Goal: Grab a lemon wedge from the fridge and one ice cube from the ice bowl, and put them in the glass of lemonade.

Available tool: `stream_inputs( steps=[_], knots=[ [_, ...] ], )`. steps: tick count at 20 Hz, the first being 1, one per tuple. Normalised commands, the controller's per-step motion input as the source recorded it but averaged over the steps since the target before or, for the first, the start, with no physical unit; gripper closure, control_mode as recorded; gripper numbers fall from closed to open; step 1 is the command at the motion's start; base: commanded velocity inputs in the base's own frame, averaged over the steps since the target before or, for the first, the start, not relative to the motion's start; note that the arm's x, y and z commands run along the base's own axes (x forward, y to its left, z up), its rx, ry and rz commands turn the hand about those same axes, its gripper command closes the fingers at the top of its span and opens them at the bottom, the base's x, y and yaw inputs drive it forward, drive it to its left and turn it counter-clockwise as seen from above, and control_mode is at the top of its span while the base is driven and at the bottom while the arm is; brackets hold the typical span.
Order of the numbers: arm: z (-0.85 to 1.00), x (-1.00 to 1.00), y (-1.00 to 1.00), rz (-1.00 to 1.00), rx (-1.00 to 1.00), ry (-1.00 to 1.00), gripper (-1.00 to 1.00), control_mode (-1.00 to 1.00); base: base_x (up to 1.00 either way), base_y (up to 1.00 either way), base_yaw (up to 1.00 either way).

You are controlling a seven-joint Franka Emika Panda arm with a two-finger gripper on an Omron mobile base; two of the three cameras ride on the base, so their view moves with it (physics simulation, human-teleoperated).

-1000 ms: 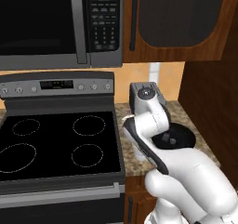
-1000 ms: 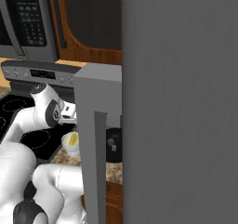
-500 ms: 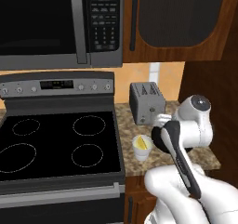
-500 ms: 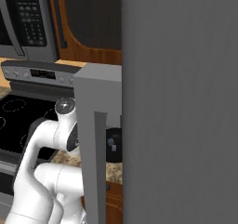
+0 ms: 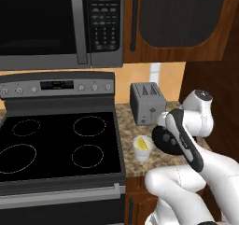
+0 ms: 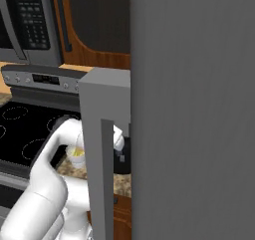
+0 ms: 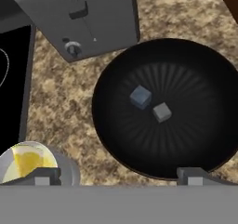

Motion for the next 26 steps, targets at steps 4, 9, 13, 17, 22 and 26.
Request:
stream_inputs(
  steps=[4,9,13,17,22,26],
  knots=[
    [-0.06,0.13,-0.34,0.26,-0.02,0.12,-1.00,-1.00,0.00,0.00,0.00],
    [-0.30,0.28,-0.10,0.41,-0.21,0.10,-1.00,-1.00,0.00,0.00,0.00],
    [-0.46,0.21,-0.01,0.55,-0.21,0.02,-1.00,-1.00,0.00,0.00,0.00],
    [-0.51,0.14,-0.11,0.52,-0.01,-0.05,-1.00,-1.00,0.00,0.00,0.00],
    [-0.25,0.11,-0.01,0.22,0.00,-0.02,-1.00,-1.00,0.00,0.00,0.00],
    [-0.07,0.28,0.00,0.00,-0.01,0.02,-1.00,-1.00,0.00,0.00,0.00]
  ],
)
